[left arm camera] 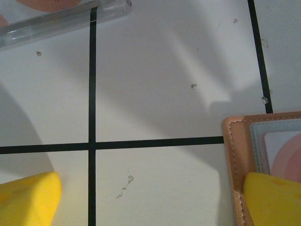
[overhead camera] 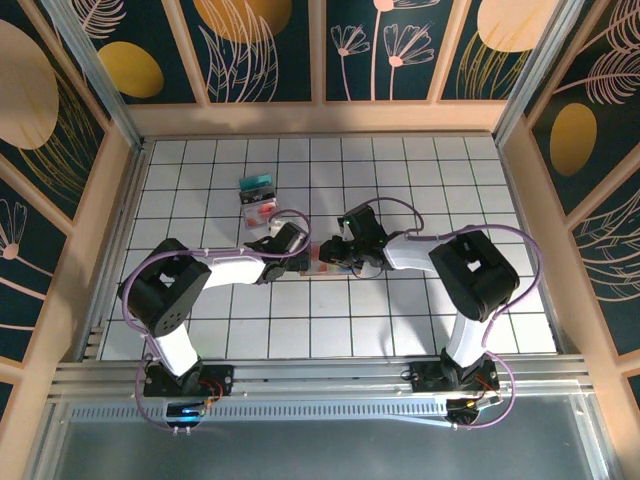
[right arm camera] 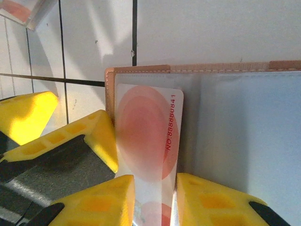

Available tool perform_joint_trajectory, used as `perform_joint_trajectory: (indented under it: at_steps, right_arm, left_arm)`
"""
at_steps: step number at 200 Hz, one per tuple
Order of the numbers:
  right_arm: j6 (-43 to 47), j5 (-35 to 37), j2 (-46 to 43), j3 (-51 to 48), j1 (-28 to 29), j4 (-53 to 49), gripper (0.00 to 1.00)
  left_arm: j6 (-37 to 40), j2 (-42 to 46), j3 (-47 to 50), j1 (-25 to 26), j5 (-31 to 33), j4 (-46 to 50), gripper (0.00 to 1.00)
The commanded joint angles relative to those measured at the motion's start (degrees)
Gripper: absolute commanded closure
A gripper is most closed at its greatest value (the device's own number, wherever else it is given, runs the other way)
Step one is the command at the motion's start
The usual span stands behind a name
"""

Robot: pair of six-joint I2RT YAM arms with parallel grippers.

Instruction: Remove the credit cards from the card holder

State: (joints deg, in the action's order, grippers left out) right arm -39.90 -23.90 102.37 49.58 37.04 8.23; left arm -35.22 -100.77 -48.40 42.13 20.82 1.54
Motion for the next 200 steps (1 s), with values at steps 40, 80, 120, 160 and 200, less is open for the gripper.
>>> perform_joint_trajectory:
  at_steps: [40, 80, 120, 160, 200]
  right_arm:
    - [-4.87, -6.25, -2.02, -3.64, -2.02, 12.14, 0.73]
    - [-7.04, -7.54, -0.84, -4.49, -2.76, 16.44, 0.75]
    - [-7.85, -8.26, 0.24, -4.74, -3.23, 17.62, 0.76]
    - [-9.21, -9.61, -0.33, -6.75, -4.23, 20.05, 0.76]
    - [-11.29, -11.58, -0.14, -8.68, -4.95, 23.99, 0.83]
  left_arm:
    - [-0.15, -0.92, 1.38, 0.77, -1.44, 2.74, 0.01]
    - [-0.20, -0.72, 1.39, 0.85, -1.55, 2.94, 0.01]
    - [-0.55, -0.27, 1.22, 1.02, -1.32, 3.27, 0.01]
    - [-0.49, 1.28, 0.86, 1.02, 1.13, 4.79, 0.01]
    - [-0.05, 0.74, -0.20, 1.02, 1.61, 5.40, 0.01]
